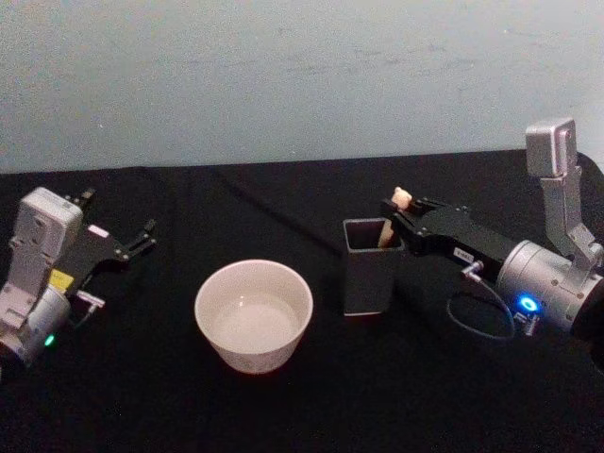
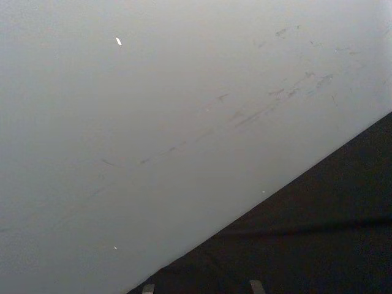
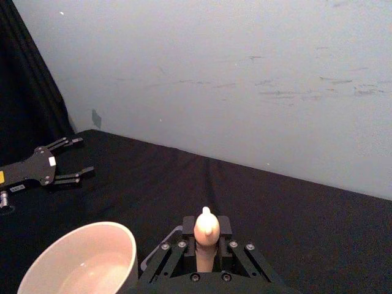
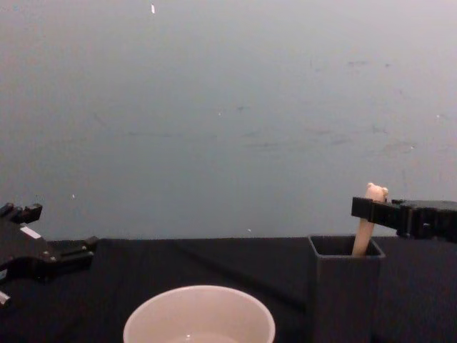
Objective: Pick up the stirring spoon with one hand, stir inside the cup, then place it back in its original position.
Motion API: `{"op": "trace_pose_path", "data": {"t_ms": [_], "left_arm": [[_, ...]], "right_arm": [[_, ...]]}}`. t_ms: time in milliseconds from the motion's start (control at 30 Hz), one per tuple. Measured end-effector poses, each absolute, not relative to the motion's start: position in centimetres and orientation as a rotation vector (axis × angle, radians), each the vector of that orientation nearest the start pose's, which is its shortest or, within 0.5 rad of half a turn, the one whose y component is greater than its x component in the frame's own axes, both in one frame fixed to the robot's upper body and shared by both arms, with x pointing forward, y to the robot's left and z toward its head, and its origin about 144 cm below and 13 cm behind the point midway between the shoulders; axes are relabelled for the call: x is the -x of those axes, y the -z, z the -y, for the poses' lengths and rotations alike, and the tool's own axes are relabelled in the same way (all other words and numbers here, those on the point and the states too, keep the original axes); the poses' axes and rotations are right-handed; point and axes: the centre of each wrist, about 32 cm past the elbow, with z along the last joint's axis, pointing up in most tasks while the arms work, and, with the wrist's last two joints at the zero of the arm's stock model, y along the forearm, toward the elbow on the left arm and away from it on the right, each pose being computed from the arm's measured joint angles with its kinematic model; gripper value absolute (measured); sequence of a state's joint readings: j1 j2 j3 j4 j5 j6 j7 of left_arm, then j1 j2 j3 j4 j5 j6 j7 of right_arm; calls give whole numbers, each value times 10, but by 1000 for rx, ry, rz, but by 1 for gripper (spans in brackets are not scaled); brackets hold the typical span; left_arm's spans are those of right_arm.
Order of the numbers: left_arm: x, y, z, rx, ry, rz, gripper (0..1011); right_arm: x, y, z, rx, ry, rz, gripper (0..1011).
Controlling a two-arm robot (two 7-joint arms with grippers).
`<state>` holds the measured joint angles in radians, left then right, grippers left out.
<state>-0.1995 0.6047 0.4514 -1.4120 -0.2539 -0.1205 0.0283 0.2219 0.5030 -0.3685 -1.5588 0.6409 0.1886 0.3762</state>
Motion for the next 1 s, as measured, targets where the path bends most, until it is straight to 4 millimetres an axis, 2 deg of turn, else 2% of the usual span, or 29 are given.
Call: {"op": "trace_pose_path", "data": {"t_ms": [367, 600, 633, 700, 1000], "left_arm": [[-489, -1140, -310, -304, -1248, 285, 1001], [-489, -1140, -310, -304, -1248, 285, 1001], [-489, -1140, -310, -304, -1248, 285, 1001], [-489, -1140, -310, -304, -1248, 285, 1001], [-489, -1140, -310, -304, -1248, 285, 1001]], "right_arm": [[-501, -1193, 270, 43, 866, -189, 231], [-501, -1193, 270, 43, 866, -188, 419], [-501, -1193, 270, 43, 865, -188, 482], [-501, -1193, 270, 43, 865, -188, 521], [-501, -1193, 270, 43, 865, -188, 815]]}}
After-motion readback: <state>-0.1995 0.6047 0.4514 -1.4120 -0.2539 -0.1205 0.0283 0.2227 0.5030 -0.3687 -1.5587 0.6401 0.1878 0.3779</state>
